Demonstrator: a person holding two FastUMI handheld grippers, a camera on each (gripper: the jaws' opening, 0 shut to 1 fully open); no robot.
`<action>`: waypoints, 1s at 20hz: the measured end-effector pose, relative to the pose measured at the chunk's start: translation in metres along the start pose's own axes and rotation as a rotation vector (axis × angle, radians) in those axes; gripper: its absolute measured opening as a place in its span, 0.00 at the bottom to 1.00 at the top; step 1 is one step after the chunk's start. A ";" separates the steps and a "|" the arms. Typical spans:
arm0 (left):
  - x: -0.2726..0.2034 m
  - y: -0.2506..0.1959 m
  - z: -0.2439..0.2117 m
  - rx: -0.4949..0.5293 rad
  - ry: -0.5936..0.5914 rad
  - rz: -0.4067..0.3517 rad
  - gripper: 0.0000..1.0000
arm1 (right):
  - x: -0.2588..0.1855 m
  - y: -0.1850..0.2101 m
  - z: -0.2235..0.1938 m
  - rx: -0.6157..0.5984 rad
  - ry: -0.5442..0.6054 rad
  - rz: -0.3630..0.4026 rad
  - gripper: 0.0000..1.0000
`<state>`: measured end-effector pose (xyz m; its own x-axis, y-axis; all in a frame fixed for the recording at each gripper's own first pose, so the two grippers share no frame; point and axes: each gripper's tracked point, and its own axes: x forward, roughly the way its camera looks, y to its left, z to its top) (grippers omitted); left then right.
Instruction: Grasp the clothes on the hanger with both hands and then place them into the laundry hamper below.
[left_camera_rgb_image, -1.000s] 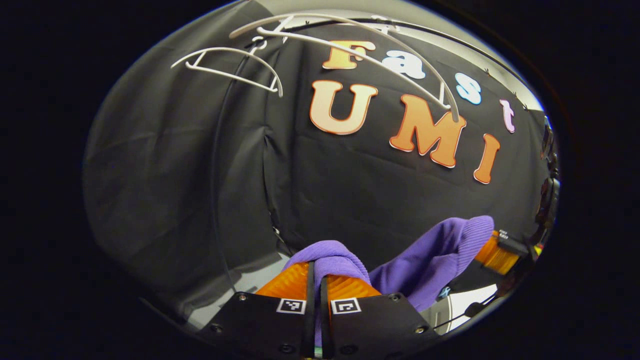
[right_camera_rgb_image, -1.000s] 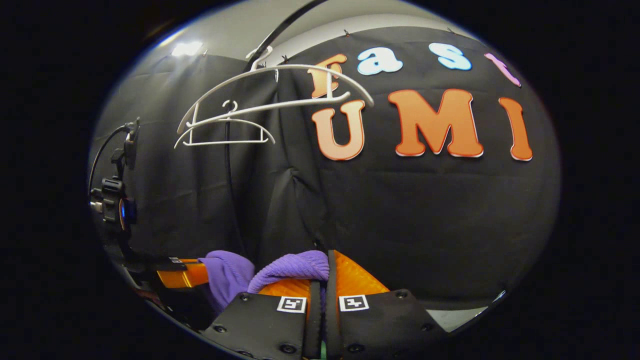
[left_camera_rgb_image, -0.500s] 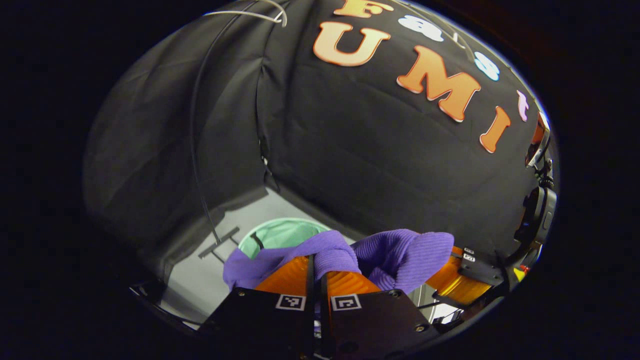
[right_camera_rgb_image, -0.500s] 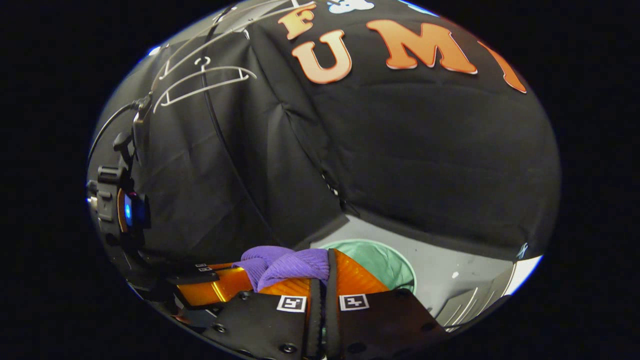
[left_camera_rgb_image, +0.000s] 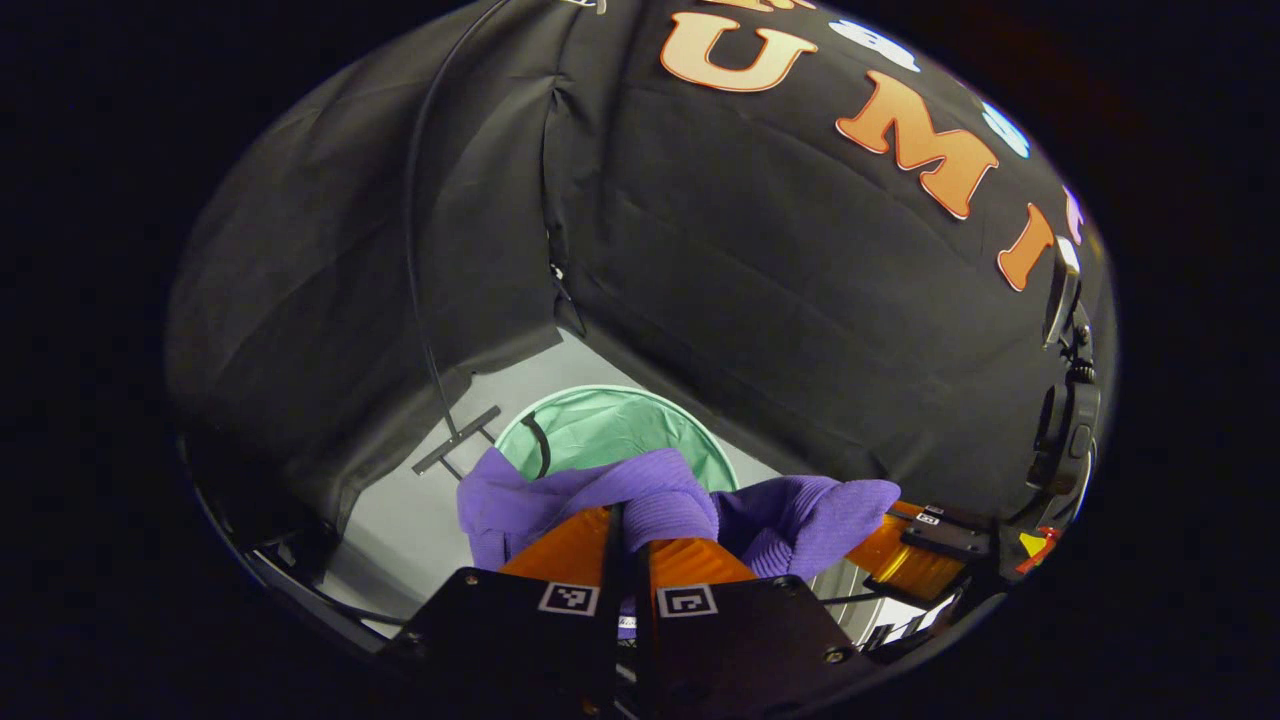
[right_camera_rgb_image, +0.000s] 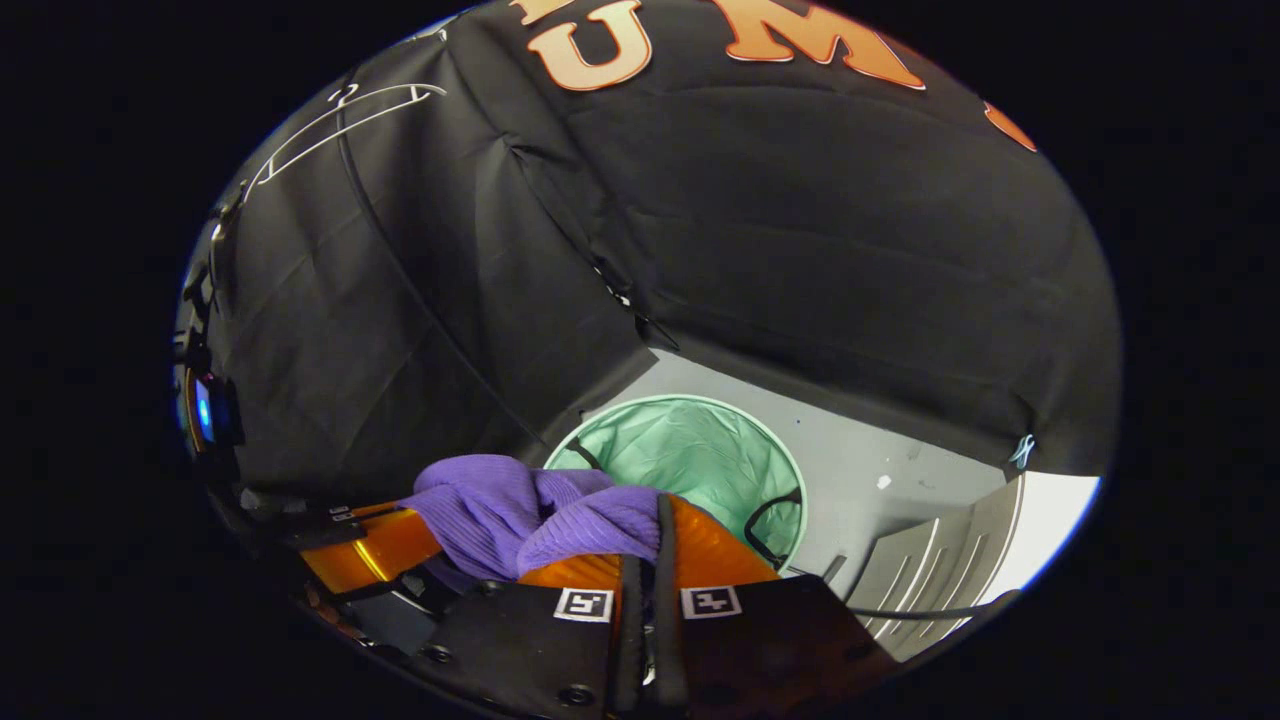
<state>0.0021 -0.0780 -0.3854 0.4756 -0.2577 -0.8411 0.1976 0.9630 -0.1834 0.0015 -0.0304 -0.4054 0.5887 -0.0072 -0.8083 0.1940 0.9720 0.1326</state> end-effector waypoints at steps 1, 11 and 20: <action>0.000 0.000 0.001 0.001 0.001 0.001 0.09 | 0.000 -0.002 -0.003 0.007 0.010 0.000 0.12; 0.002 0.027 -0.016 -0.015 0.056 0.093 0.66 | -0.001 0.008 0.004 0.006 -0.006 0.034 0.91; -0.001 0.029 -0.012 -0.043 0.034 0.115 0.97 | -0.009 0.006 0.002 -0.014 -0.014 -0.007 0.98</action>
<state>-0.0025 -0.0491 -0.3961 0.4631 -0.1430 -0.8747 0.1058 0.9888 -0.1056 -0.0011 -0.0244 -0.3967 0.5984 -0.0173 -0.8010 0.1874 0.9750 0.1190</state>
